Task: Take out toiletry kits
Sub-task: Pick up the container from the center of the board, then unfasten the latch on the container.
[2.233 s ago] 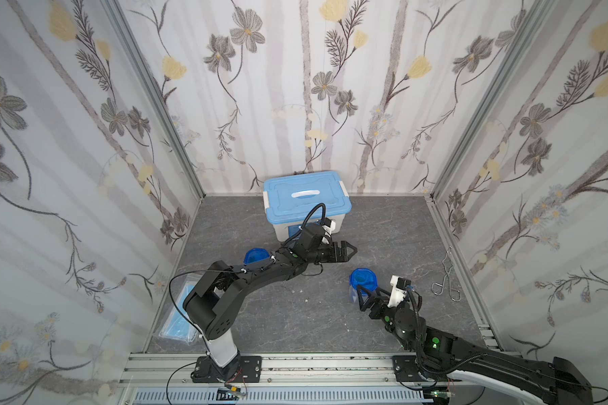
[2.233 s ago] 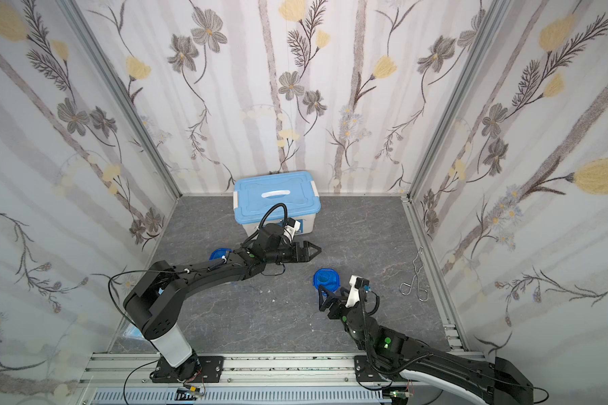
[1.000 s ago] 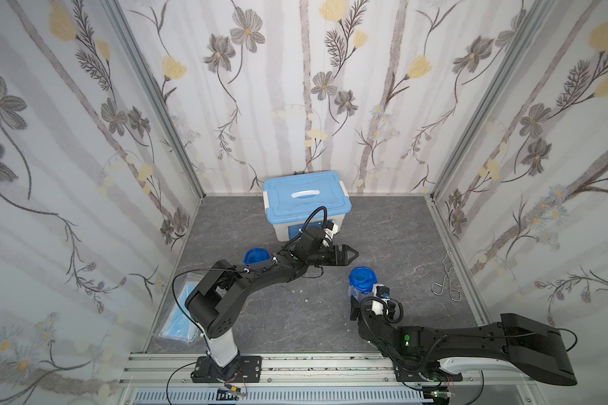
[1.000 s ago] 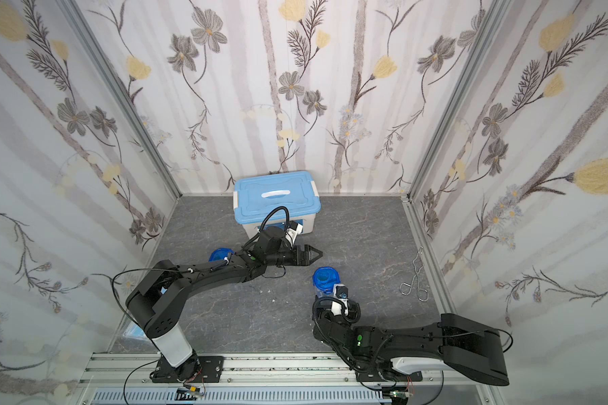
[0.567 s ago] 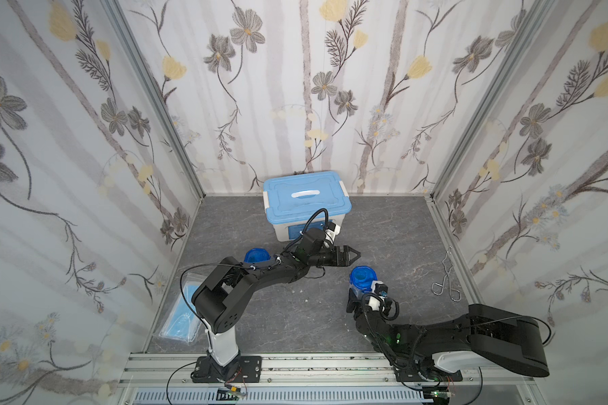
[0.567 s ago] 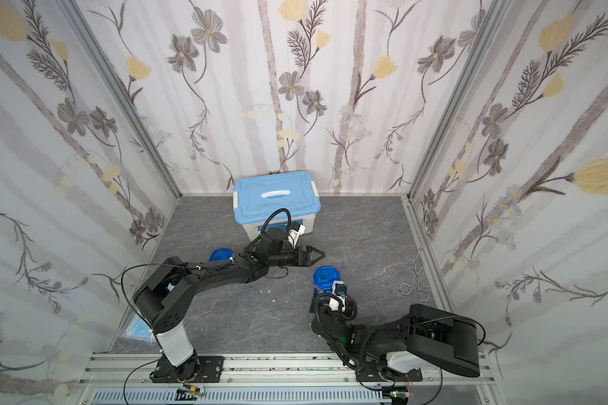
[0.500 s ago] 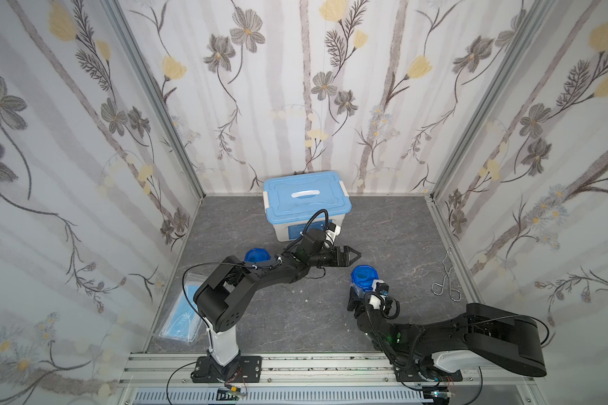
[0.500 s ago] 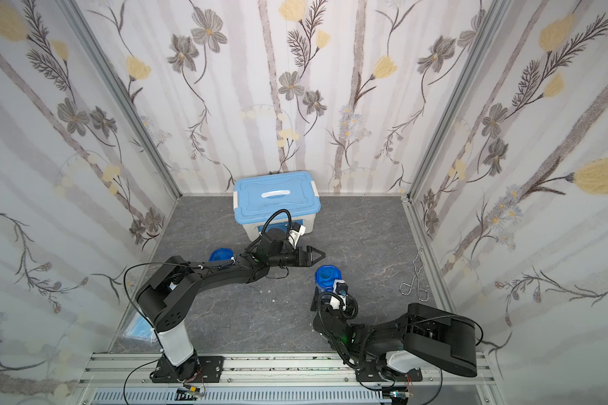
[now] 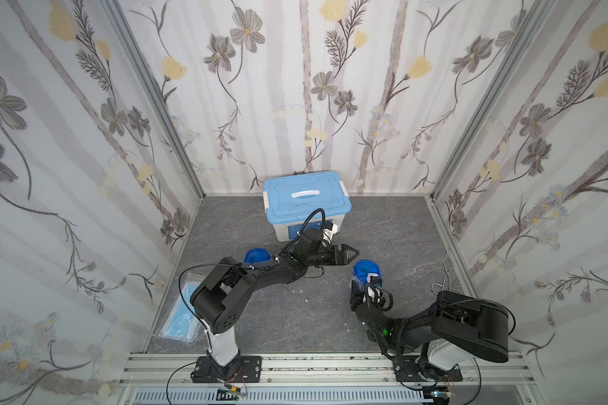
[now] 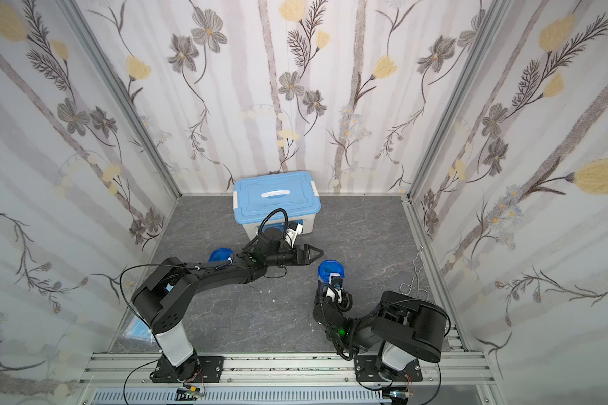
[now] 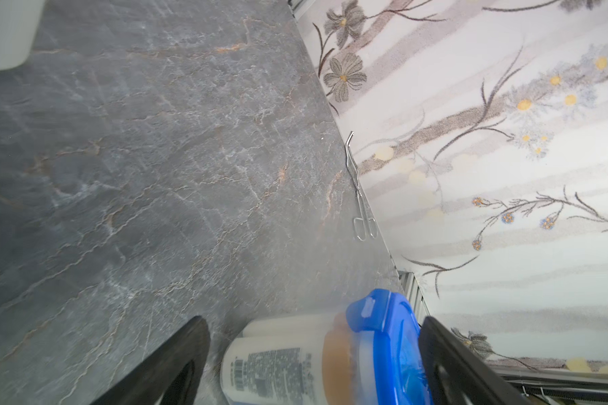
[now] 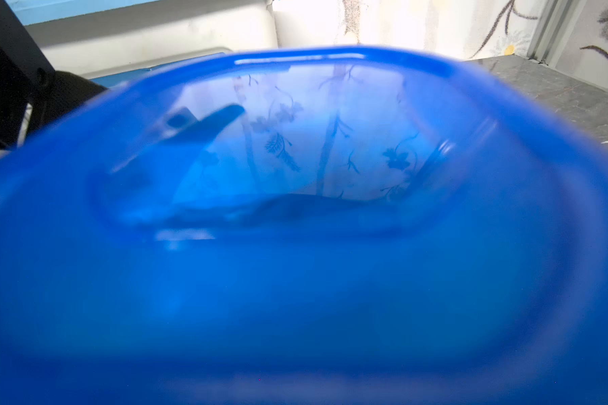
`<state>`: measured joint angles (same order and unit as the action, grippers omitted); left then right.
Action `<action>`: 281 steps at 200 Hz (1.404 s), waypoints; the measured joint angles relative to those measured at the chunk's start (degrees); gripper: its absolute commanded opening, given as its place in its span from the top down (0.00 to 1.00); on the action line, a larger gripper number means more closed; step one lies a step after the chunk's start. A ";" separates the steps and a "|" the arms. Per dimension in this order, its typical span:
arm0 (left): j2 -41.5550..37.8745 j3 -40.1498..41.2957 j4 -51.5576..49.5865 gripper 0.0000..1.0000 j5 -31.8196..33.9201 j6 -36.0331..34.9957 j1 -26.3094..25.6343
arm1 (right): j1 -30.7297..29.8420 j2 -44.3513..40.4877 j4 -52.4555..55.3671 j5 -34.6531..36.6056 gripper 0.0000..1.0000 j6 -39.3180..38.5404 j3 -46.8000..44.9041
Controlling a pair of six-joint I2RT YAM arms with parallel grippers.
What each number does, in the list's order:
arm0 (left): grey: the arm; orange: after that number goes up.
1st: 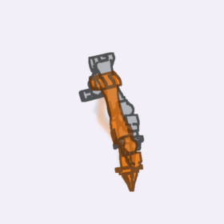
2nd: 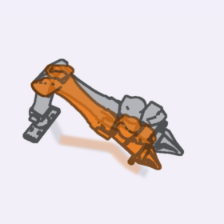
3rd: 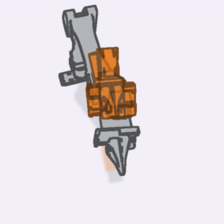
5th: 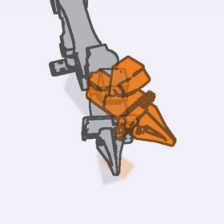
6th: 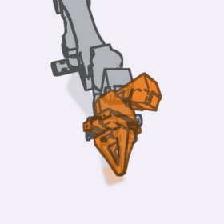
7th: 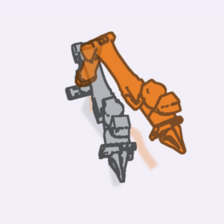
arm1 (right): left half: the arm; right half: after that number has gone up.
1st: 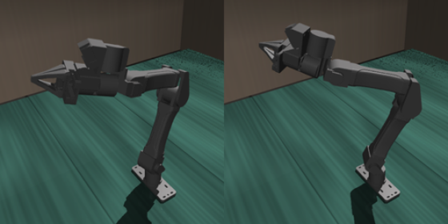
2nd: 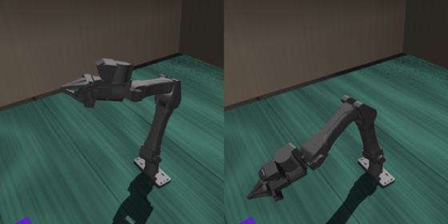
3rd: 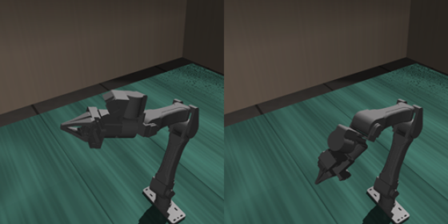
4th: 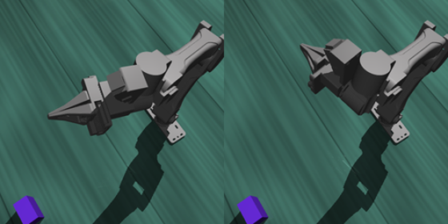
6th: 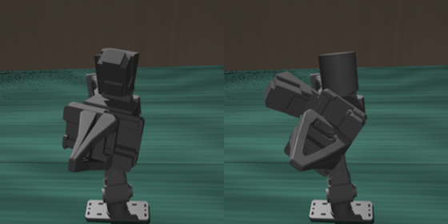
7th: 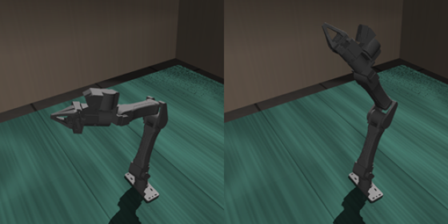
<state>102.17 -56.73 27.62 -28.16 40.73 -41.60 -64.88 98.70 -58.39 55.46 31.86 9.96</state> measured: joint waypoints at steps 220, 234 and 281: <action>2.21 9.22 49.33 0.19 -3.30 39.12 0.90 | 12.85 -16.17 0.48 -18.34 0.63 -14.60 2.27; 2.21 8.85 49.37 0.19 -3.34 39.30 0.55 | 13.29 -15.63 1.07 -18.95 0.63 -14.62 3.28; 2.12 8.17 50.12 0.20 -3.34 40.35 -0.20 | 16.20 -15.26 1.22 -21.35 0.63 -13.94 4.98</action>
<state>104.29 -48.56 77.73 -31.51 81.08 -41.80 -48.69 83.44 -57.17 34.11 17.91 14.94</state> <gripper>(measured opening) 0.802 0.593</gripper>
